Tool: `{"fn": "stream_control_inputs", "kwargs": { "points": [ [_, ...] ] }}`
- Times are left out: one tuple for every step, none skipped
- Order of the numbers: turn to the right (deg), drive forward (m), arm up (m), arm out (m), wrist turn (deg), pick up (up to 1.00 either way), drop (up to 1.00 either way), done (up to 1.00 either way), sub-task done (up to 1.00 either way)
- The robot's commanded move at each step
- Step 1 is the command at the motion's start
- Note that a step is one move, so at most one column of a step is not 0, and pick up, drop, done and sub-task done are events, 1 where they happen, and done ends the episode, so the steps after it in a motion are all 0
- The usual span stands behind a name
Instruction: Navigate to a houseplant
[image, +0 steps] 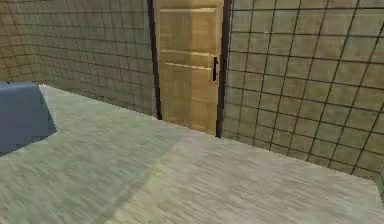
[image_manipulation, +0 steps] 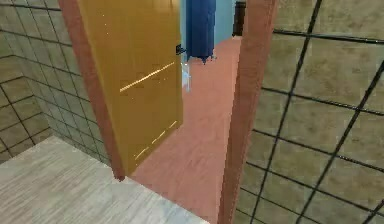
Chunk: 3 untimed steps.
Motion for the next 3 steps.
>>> {"fn": "stream_control_inputs", "kwargs": {
  "points": [
    [45.0, 0.00, 0.00, 0.00, 0.0, 0.00, 0.00, 0.00, 0.00],
    [33.0, 0.00, 0.00, 0.00, 0.0, 0.00, 0.00, 0.00, 0.00],
    [0.0, 0.70, 0.00, 0.00, 0.0, 0.00, 0.00, 0.00, 0.00]
  ]
}}
